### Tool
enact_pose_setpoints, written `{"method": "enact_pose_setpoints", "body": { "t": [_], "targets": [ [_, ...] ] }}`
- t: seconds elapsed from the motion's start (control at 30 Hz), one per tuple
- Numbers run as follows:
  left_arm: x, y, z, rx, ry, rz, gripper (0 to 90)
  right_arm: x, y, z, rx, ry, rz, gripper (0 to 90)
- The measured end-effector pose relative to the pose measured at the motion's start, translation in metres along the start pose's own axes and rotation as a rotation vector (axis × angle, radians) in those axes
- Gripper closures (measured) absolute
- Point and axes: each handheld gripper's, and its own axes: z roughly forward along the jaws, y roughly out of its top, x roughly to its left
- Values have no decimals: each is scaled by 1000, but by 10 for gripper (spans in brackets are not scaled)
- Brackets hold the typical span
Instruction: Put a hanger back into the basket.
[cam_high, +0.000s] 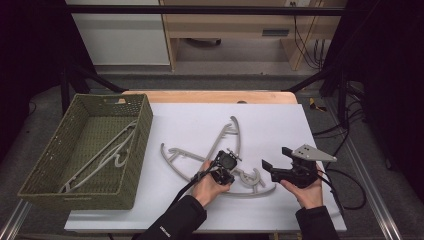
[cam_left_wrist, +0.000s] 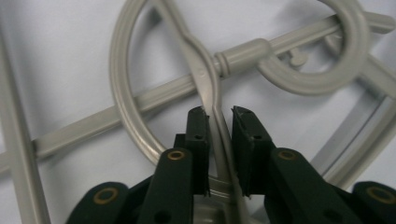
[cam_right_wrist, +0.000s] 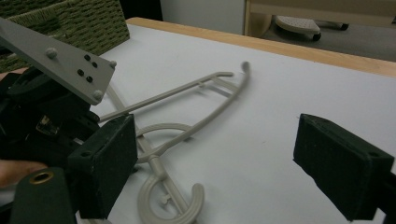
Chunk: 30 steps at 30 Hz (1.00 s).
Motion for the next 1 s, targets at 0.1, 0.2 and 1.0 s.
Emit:
{"method": "enact_pose_setpoints", "body": {
  "t": [0.1,0.2,1.0],
  "targets": [
    [4,-4,-3,8,-19,10,820,-1,-1,1,5,-4,-3,139],
    [4,-8,-6,8,-11,30,824,-1,-1,1,11,-6,-4,139],
    [40,-41,-112,-237,-145,69,828,-7,-1,-6,-4,-13,4,144]
  ]
}}
